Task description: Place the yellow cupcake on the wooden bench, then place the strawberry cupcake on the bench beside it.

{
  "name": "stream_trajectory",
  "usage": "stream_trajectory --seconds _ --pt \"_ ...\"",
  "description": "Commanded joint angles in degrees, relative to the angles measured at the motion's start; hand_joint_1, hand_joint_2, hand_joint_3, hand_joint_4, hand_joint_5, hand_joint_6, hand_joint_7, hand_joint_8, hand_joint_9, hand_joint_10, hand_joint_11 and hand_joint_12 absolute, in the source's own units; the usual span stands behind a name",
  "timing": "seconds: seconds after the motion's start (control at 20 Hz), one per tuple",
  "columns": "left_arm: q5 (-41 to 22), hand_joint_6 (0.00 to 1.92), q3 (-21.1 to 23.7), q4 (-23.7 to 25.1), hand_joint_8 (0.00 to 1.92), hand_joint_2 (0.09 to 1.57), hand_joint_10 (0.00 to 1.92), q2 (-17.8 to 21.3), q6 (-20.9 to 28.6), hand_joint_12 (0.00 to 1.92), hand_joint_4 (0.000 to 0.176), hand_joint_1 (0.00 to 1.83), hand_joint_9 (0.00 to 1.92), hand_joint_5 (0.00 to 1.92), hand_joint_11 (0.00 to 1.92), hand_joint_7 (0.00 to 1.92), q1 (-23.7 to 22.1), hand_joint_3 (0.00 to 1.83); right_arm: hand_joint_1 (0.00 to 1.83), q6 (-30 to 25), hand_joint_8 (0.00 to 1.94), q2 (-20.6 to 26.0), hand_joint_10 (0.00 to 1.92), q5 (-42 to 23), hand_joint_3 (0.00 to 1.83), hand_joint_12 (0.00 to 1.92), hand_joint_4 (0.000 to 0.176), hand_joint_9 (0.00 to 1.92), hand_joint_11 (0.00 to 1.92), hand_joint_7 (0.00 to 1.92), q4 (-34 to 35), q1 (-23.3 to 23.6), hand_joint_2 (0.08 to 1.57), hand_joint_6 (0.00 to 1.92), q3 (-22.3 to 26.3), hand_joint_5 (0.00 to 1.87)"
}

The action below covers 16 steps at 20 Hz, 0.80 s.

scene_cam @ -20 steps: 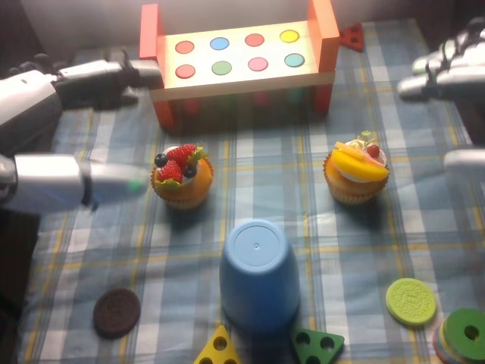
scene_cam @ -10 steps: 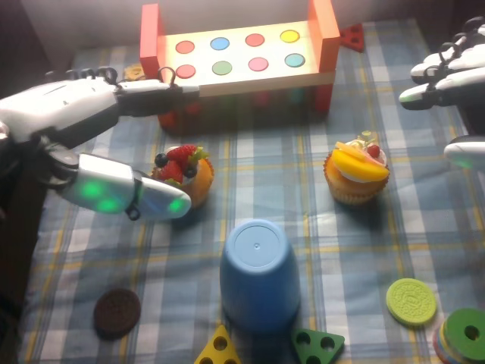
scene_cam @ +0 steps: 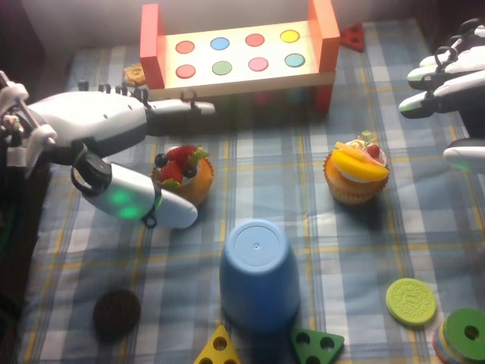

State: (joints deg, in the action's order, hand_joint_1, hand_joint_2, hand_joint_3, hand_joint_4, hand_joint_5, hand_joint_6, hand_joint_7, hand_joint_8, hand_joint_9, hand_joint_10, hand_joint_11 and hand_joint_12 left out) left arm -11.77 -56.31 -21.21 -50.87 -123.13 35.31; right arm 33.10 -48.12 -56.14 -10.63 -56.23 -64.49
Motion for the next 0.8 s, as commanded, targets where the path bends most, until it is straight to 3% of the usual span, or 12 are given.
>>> stream_trajectory --seconds 0.0,0.05,0.1,0.2,0.35,0.45,0.55,0.75 --pt "-4.48 0.0 -0.29 -0.8 0.0 0.93 0.0 -0.46 -1.59 0.28 0.176 0.59 0.33 0.1 0.0 0.31 -0.99 0.0 0.52 -0.24 0.01 0.14 0.01 -6.59 0.0 0.9 0.041 0.47 0.12 0.54 1.65 0.72 1.28 0.01 0.01 0.71" --pt "-4.11 0.0 -0.5 -1.37 0.0 0.93 0.0 -0.77 -2.57 0.25 0.176 0.58 0.33 0.09 0.0 0.31 -1.09 0.01 0.54 -0.24 0.01 0.13 0.01 -6.59 0.0 0.9 0.036 0.47 0.12 0.55 1.65 0.72 1.28 0.01 0.01 0.72" --pt "-3.75 0.0 -1.03 -1.9 0.0 0.93 0.0 -1.34 -3.07 0.39 0.176 0.54 0.39 0.08 0.0 0.35 -1.12 0.0 0.54 -0.24 0.0 0.05 0.0 -6.59 0.0 0.89 0.047 0.46 0.11 0.54 1.65 0.72 1.29 0.0 0.0 0.71" --pt "-3.37 0.0 -1.74 -3.68 0.0 0.91 0.0 -1.95 -4.62 0.55 0.176 0.6 0.46 0.12 0.0 0.43 -1.14 0.0 0.57 -0.24 0.0 0.02 0.0 -6.59 0.0 0.85 0.044 0.46 0.12 0.54 1.62 0.72 1.29 0.0 -0.01 0.7" --pt "-2.8 0.01 -2.51 -7.38 0.01 0.94 0.01 -2.69 -8.99 0.57 0.176 0.71 0.54 0.22 0.0 0.53 -1.36 0.0 0.58 -0.24 0.0 0.02 0.0 -6.59 0.0 0.83 0.039 0.47 0.14 0.55 1.52 0.72 1.29 0.0 -0.04 0.71" --pt "-2.53 0.01 -3.02 -8.11 0.01 0.99 0.01 -3.04 -8.99 0.4 0.176 0.72 0.52 0.31 0.0 0.58 -1.36 0.0 0.55 -0.25 0.0 -0.08 0.0 -6.58 0.0 0.83 0.048 0.47 0.14 0.55 1.52 0.72 1.3 0.0 -0.04 0.72" --pt "-2.46 0.01 -3.42 -8.92 0.01 1.02 0.01 -3.39 -8.99 0.4 0.161 0.7 0.6 0.44 0.0 0.69 -1.35 0.0 0.58 -0.25 0.0 -0.14 0.0 -6.58 0.0 0.84 0.051 0.47 0.14 0.54 1.52 0.72 1.29 0.0 -0.04 0.72" --pt "-2.46 0.01 -3.69 -9.48 0.02 1.06 0.02 -3.85 -8.99 0.48 0.107 0.7 0.77 0.62 0.0 0.9 -1.31 0.0 0.52 -0.25 0.0 -0.14 0.0 -6.58 0.0 0.85 0.05 0.46 0.15 0.53 1.53 0.72 1.31 0.0 -0.08 0.72"
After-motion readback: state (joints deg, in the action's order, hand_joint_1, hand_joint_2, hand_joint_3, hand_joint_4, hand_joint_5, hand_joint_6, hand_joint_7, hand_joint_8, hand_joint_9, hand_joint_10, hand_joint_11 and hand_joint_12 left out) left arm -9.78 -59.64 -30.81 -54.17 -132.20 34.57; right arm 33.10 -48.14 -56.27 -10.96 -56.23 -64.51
